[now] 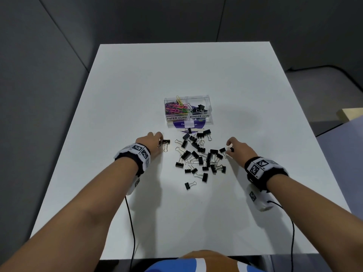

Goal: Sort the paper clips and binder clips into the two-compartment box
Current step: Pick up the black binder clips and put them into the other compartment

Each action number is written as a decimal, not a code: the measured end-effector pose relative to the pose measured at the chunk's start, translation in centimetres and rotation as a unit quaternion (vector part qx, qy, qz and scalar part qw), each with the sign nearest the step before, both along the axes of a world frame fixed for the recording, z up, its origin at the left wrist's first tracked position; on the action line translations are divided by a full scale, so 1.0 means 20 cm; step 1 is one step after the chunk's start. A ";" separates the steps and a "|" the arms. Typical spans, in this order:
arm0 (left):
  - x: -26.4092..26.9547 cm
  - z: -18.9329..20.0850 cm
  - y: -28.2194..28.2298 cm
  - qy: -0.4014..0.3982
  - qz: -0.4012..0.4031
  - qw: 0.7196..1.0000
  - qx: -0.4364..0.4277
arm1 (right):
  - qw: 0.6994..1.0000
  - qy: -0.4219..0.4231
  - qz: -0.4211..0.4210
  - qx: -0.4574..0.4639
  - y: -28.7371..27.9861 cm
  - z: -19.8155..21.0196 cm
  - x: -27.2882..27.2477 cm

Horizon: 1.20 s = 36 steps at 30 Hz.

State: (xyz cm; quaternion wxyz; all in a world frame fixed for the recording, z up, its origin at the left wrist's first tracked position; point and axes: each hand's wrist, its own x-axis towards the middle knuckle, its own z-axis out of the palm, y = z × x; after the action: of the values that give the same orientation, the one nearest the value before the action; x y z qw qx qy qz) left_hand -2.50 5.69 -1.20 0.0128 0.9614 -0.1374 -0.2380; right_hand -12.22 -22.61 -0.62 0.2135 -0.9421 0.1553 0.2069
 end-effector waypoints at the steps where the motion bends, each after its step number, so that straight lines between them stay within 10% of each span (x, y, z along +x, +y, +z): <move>1: 0.00 0.00 0.00 -0.002 -0.002 1.000 0.001 | 1.000 0.007 0.015 -0.003 0.01 -0.01 0.00; 24: 0.16 0.25 -0.17 0.131 -0.083 0.988 0.011 | 0.980 0.011 0.178 -0.093 -0.04 0.11 0.31; 36: 0.53 0.44 -0.44 0.007 -0.076 0.993 -0.093 | 0.980 -0.086 0.175 -0.038 0.12 0.24 0.87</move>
State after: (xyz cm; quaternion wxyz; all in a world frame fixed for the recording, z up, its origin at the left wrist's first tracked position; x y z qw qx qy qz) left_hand 8.05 -3.09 7.58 0.0846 0.9411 -0.2318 -0.2310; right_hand 5.19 -20.13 4.25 0.1511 -0.9763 -0.0231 0.1531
